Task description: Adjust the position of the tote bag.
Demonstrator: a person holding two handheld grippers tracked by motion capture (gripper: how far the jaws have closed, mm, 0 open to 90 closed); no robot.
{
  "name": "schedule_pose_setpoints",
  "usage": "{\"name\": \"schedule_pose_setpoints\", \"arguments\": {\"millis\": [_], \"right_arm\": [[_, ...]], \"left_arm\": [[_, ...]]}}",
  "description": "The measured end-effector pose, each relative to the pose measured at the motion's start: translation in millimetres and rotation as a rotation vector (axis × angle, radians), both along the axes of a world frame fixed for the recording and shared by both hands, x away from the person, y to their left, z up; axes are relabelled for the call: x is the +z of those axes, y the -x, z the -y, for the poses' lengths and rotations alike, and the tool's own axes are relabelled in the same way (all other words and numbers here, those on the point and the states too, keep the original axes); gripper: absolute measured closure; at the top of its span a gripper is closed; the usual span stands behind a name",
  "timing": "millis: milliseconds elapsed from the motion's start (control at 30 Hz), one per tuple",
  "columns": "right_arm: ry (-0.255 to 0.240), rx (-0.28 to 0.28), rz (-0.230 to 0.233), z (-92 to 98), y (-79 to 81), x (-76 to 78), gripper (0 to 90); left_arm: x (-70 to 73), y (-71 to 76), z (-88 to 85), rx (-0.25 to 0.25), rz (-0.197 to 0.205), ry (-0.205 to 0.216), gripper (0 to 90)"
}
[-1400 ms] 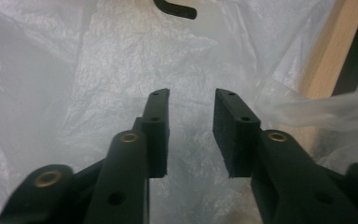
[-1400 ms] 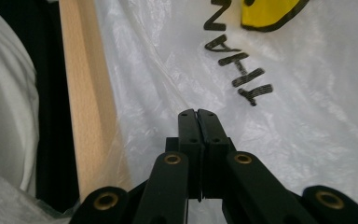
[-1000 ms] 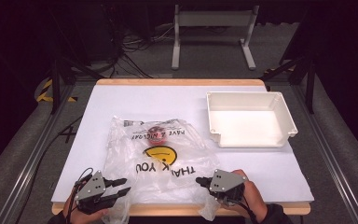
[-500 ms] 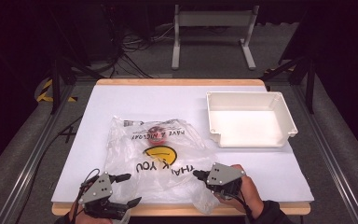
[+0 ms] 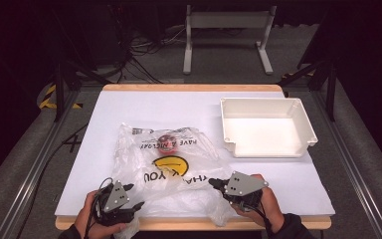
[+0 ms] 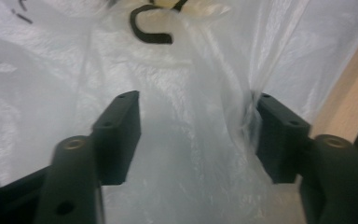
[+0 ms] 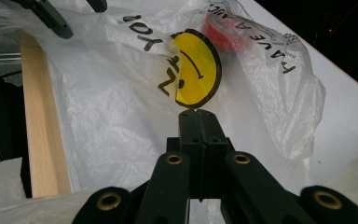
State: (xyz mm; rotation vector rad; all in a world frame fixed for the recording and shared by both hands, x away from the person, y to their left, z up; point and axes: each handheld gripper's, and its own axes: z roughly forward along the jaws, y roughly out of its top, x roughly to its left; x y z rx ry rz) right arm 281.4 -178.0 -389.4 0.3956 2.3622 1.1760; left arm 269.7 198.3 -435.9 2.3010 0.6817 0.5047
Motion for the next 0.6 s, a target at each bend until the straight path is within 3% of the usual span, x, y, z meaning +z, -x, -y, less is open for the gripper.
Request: {"name": "schedule_pose_setpoints", "arguments": {"millis": [233,333,467,600], "right_arm": [[0.004,0.018,0.002,-3.1,2.1,0.7,90.0],[0.002,0.020,0.006,-4.0,1.9,1.7,90.0],[0.007,0.022,0.016,-6.5,-0.2,2.9,90.0],[0.012,0.019,0.033,-11.5,-5.4,5.4,90.0]], "left_arm": [[9.6,-0.2,-11.1,-0.004,0.052,-0.001,69.3],[16.6,-0.8,-17.5,-0.001,0.066,0.021,75.1],[21.3,-2.6,-22.1,0.036,0.073,0.018,73.2],[24.5,-3.0,-22.6,0.026,0.101,0.005,81.5]]}}
